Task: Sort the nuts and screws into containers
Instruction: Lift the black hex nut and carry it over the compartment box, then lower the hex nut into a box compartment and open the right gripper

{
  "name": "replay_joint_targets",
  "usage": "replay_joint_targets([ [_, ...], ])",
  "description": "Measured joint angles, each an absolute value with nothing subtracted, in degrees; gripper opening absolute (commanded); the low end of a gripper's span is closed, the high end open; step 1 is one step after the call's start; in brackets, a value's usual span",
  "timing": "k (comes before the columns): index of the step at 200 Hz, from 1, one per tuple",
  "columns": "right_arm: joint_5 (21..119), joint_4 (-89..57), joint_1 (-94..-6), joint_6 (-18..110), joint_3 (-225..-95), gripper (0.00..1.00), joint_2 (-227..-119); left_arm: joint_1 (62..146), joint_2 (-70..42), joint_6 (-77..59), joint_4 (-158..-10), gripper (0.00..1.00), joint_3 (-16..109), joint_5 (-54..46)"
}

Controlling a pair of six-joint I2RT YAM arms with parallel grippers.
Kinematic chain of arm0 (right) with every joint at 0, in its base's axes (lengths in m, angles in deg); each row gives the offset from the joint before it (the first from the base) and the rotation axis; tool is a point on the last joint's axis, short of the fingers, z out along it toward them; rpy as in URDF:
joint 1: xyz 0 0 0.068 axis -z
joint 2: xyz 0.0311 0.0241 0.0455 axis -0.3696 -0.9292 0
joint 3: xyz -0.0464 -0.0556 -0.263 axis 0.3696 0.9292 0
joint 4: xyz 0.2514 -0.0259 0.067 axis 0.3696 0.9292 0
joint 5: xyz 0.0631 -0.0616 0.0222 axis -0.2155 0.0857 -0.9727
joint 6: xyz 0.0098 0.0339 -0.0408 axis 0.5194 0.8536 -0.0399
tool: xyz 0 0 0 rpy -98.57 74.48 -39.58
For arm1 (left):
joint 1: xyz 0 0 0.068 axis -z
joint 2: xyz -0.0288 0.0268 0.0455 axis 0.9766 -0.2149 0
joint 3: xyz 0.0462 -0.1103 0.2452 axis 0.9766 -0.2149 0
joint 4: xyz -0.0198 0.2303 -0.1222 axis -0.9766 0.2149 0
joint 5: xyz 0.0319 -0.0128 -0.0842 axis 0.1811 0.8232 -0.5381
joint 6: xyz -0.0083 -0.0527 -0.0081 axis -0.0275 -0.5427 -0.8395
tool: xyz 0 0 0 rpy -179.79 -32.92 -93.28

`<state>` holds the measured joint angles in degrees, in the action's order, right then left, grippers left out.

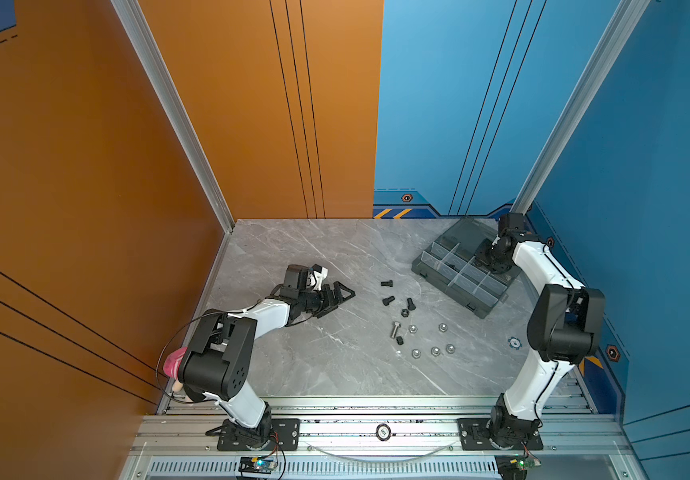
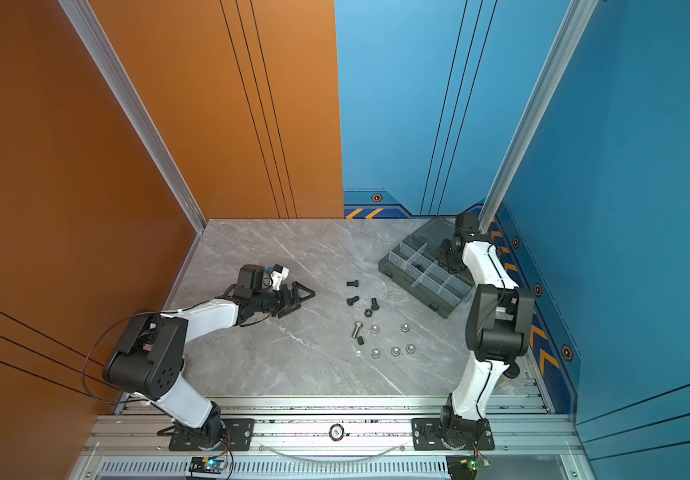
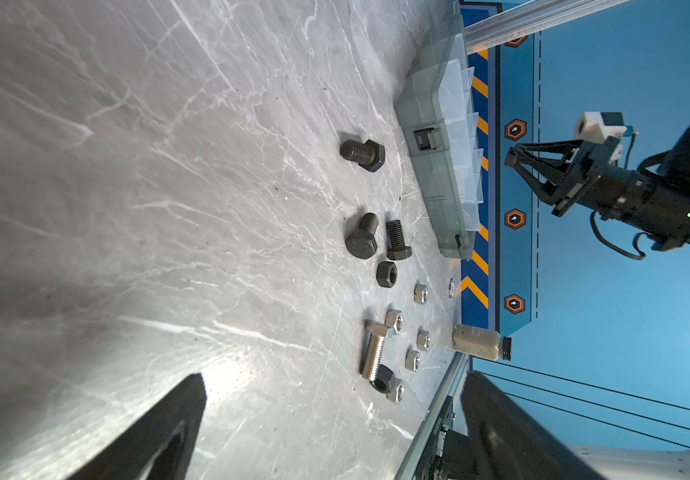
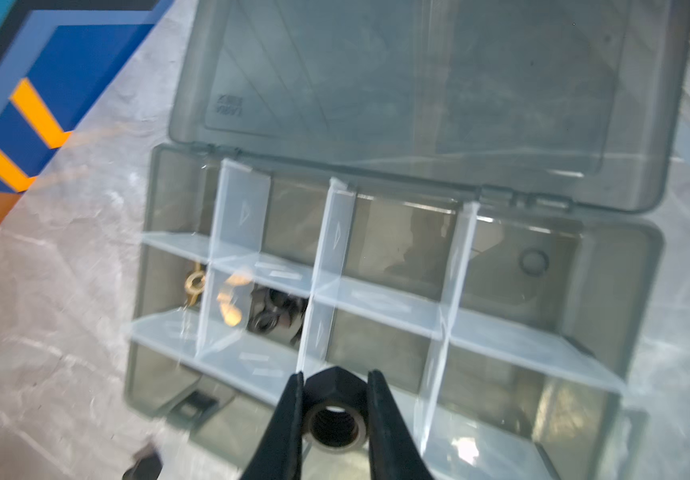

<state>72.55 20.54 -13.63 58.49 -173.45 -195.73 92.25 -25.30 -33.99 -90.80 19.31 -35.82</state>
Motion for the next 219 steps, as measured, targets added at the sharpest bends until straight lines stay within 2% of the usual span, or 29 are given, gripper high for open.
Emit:
replay_joint_targets([
  [36,72.07,21.39,-13.37,58.35,-175.52,0.0,-200.95,92.29,-25.3,-34.01,-90.8,0.98,19.31,-35.82],
  [83,70.87,21.87,-13.48,58.35,-176.03,0.09,-201.35,92.29,-25.3,-34.01,-90.8,0.98,19.31,-35.82],
  [123,70.65,21.89,-13.48,58.35,-176.03,0.11,-201.5,92.29,-25.3,-34.01,-90.8,0.98,19.31,-35.82],
  [188,70.34,21.91,-13.48,57.83,-176.03,0.29,-201.48,92.29,-25.3,-34.01,-90.8,0.98,19.31,-35.82],
  [208,70.17,21.91,-13.48,57.46,-176.03,0.29,-201.48,92.29,-25.3,-34.01,-90.8,0.98,19.31,-35.82],
  [219,70.15,21.93,-13.48,57.26,-176.03,0.25,-201.48,92.29,-25.3,-34.01,-90.85,0.98,19.31,-35.82],
])
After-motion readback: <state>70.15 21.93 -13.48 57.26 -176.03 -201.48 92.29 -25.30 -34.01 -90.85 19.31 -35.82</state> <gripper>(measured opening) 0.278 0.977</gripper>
